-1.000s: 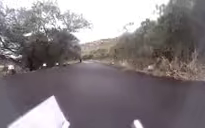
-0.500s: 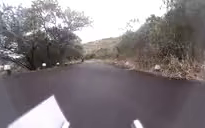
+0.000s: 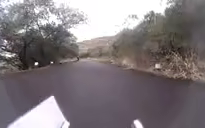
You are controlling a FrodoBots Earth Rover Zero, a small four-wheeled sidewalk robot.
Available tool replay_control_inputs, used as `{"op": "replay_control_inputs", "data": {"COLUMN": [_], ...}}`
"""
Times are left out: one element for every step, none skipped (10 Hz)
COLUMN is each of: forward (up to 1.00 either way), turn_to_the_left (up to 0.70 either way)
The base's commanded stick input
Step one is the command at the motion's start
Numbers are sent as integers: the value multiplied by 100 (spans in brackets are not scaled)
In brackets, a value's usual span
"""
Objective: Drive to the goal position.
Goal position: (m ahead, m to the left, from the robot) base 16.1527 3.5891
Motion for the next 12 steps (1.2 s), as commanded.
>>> {"op": "replay_control_inputs", "data": {"forward": [100, 100, 100, 100, 100, 100, 100, 100, 100, 100, 100, 100], "turn_to_the_left": [0, 0, 0, 0, 0, 0, 0, 0, 0, 0, 0, 0]}}
